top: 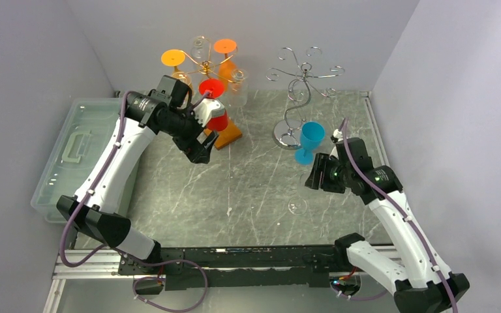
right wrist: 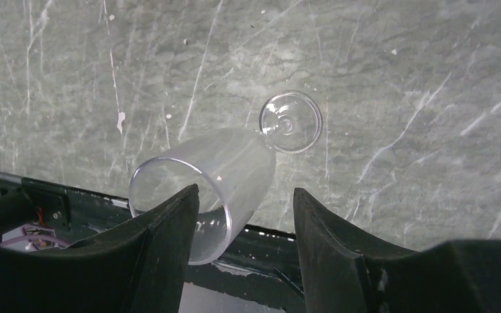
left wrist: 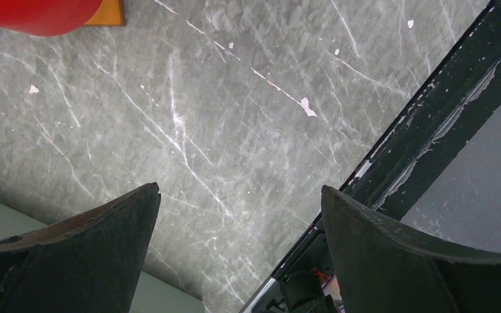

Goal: Place the wine glass upside down on the wine glass rack
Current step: Pick up the wine glass at the center of the board, then turn the wine glass upside down at the wine rack.

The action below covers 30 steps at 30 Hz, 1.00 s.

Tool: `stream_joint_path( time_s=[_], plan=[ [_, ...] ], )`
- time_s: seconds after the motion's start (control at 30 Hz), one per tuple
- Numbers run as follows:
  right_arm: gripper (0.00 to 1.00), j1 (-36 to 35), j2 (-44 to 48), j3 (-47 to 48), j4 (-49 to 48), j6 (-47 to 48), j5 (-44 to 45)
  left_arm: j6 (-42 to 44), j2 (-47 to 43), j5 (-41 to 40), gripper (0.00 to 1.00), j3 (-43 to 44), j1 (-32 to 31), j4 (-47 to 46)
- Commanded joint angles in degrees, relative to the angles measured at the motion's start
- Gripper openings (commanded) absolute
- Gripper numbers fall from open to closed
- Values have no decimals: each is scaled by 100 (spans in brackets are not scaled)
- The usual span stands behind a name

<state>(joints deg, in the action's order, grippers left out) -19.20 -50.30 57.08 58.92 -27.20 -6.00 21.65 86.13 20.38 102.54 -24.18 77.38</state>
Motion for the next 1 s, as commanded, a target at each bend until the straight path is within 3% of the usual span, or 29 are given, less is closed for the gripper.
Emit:
stream_joint_path(
  time_s=[0.0, 0.13, 0.33, 0.63, 0.97],
  plan=[
    [57, -5, -67, 102, -385, 62, 139, -86, -73, 239, 99, 55, 10, -160],
    [48, -4, -133, 186, -383, 163, 166, -64, -120, 258, 99, -38, 10, -212],
    [2, -5, -245, -13, -547, 158, 115, -233, -160, 622, 99, -240, 11, -466],
    [0, 4, 123, 1386, -1035, 212, -724, -609, 70, 1617, 99, 32, 10, -381],
    [0, 9, 228, 1257, -2971, -760, -1570, -1243, -140, 2736, 100, -254, 2, -1030]
  ],
)
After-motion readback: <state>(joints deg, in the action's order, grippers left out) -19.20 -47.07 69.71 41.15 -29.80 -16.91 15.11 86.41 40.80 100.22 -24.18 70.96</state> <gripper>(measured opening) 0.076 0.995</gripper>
